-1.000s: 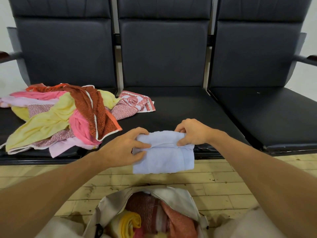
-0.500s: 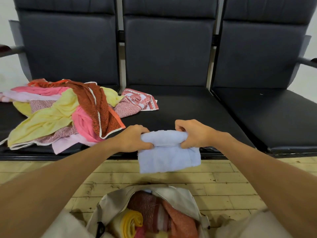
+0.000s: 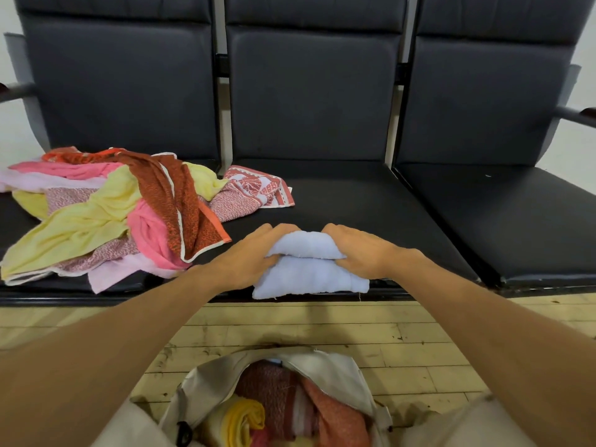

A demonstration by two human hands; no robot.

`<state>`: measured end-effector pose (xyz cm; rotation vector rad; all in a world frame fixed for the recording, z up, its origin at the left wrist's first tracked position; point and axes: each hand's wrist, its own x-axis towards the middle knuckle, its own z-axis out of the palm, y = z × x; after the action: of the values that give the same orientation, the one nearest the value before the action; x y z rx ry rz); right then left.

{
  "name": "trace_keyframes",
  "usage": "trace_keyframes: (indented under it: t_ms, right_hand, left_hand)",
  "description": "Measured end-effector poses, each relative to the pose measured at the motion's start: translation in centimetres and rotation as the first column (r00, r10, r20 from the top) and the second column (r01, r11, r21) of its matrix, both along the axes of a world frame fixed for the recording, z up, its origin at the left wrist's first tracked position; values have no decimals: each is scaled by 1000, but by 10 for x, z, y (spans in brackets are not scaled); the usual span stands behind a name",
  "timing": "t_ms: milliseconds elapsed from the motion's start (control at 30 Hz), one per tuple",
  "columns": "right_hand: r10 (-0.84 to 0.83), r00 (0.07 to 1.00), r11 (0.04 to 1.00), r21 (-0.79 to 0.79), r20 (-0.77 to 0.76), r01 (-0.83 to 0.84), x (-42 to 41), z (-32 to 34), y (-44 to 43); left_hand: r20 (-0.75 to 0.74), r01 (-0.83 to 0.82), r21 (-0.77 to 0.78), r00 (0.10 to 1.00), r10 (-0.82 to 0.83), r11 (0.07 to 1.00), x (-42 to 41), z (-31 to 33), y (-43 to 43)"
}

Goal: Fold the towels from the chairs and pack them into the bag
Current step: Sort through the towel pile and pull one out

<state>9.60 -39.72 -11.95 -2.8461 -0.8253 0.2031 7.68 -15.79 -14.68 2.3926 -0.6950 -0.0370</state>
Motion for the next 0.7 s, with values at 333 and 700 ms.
trace_keyframes:
  t_ms: [333, 700]
  right_hand:
    - [-100, 956, 995, -58, -275, 87, -21, 4, -4]
    - [69, 997, 981, -183, -22, -72, -12, 22, -1]
  left_hand:
    - [0, -43, 209, 999, 43, 977, -11, -12, -11]
    - [-45, -3, 273, 999, 16, 962, -12, 1, -8]
